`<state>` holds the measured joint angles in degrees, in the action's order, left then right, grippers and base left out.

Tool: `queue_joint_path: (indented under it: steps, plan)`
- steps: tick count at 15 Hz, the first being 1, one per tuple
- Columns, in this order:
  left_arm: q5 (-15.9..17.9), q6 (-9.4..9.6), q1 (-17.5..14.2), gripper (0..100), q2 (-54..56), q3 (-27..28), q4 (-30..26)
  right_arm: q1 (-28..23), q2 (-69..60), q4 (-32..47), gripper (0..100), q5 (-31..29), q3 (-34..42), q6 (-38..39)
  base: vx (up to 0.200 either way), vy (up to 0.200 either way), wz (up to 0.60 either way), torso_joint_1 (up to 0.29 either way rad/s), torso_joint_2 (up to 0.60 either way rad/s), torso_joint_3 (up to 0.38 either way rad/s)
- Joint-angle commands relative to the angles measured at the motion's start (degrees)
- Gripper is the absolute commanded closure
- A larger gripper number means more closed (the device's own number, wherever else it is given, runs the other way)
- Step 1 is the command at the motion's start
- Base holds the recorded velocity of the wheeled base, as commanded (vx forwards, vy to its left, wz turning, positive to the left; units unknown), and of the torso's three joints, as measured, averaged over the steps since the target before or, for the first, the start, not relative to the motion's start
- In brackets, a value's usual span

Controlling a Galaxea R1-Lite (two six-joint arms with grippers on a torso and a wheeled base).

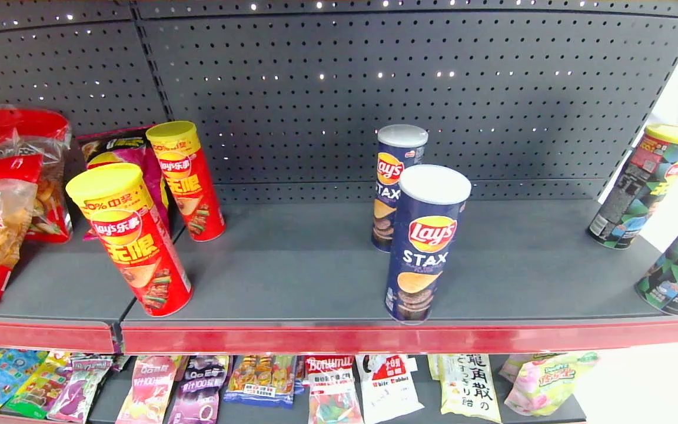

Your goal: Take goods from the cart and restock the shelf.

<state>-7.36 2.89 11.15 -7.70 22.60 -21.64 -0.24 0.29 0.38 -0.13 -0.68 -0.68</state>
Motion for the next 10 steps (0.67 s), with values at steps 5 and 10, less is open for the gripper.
queue_joint_path:
  steps: [5,10]
  plan:
    - [-0.6,-2.63,0.0,0,2.1,-15.5,13.0,4.9,34.5,-0.4,0,10.1,-29.1,-5.5,0.0,0.0,0.0,0.0,0.0,0.0]
    - [-4.8,-3.33,0.0,0,2.1,-22.1,23.0,18.4,50.2,-0.4,0,10.2,-32.5,-6.4,0.0,0.0,0.0,0.0,0.0,0.0]
